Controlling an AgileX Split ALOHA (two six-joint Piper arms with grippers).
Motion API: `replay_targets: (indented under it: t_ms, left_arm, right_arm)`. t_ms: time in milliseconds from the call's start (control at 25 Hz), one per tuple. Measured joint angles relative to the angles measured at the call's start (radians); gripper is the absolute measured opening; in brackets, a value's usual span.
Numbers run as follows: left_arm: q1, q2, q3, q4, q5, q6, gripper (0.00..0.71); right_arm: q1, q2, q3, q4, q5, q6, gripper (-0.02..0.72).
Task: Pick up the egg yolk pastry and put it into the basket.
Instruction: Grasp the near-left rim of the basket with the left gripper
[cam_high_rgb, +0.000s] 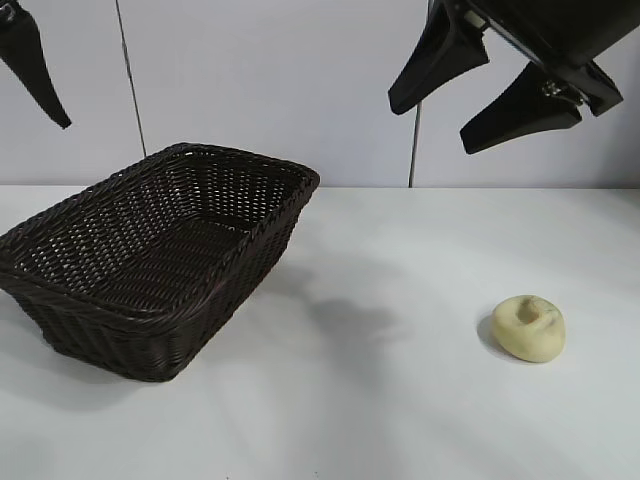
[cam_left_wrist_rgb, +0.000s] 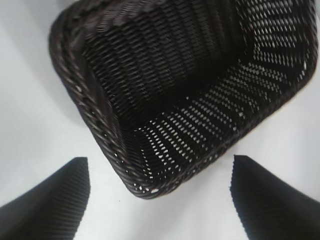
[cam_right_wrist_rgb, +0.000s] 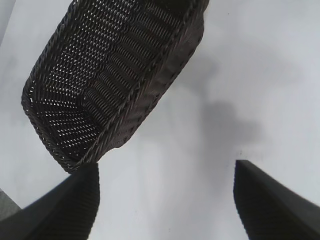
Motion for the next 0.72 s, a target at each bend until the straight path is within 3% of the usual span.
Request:
replay_targets:
  t_ms: [400,720]
  left_arm:
    - [-0.101,0.0,0.116,0.08,-0.089,-0.233,0.565]
    - [-0.104,0.033,0.127,0.127,-0.118,-0.286,0.565]
  right_arm:
    - [0.0,0.0,0.0,0.0,0.0,0.0,0.539]
    - [0.0,0.0,0.0,0.0,0.0,0.0,0.539]
